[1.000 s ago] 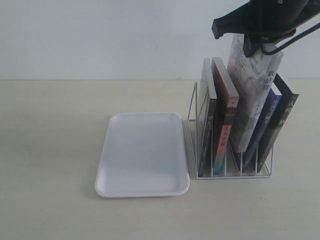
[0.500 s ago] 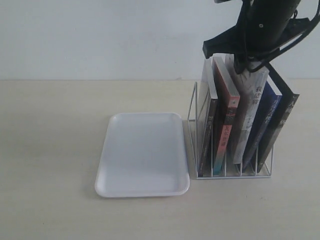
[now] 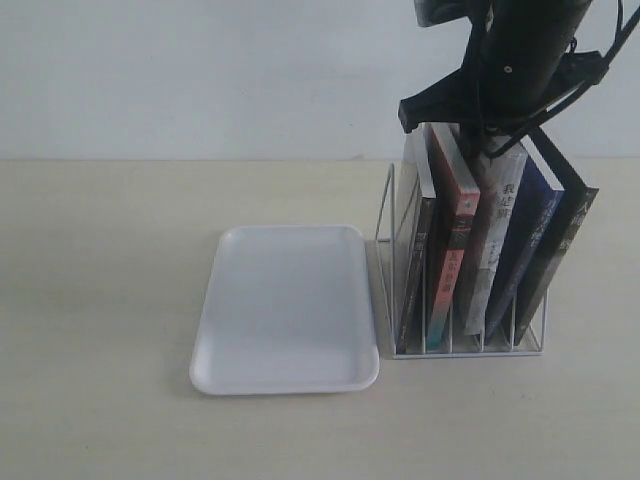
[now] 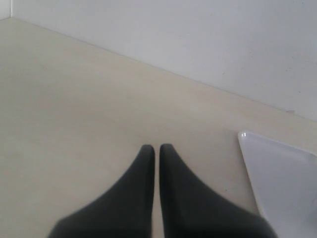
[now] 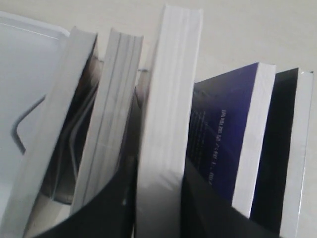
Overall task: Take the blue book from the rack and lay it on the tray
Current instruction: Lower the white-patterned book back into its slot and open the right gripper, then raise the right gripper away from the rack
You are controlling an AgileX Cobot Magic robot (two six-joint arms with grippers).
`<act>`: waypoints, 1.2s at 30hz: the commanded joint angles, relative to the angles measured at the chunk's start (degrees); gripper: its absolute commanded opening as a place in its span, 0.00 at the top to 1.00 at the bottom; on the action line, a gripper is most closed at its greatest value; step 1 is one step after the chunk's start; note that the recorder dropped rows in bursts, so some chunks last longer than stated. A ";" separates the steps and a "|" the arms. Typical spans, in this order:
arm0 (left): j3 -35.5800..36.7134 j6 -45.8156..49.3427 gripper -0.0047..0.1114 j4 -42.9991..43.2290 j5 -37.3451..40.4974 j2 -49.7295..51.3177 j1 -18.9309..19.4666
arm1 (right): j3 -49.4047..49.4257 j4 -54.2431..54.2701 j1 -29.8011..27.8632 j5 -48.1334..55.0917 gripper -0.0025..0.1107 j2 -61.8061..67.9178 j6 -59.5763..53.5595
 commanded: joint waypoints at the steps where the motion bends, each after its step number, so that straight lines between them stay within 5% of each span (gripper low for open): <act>1: 0.15 0.25 0.92 0.03 -0.71 -0.18 0.14 | -0.52 -0.91 -0.08 -2.36 0.98 -0.78 -1.31; 4: 0.15 0.25 0.92 0.03 -0.71 -0.18 0.14 | -0.52 -0.80 -0.08 -2.80 0.95 -0.78 -1.31; 11: 0.15 0.25 0.92 0.03 -0.71 -0.18 0.14 | -0.52 -0.80 -0.08 -3.71 0.58 -0.78 -1.31; 19: 0.15 0.25 0.92 0.03 -0.71 -0.18 0.14 | -5.29 -0.67 -0.08 3.19 0.59 -2.95 -0.82; 28: 0.15 0.25 0.92 0.03 -0.71 -0.18 0.14 | -8.76 14.28 0.03 8.95 0.59 -7.29 -1.83; 36: 0.15 0.25 0.92 0.03 -0.71 -0.18 0.14 | -8.76 17.11 1.72 8.95 0.59 -4.33 -1.83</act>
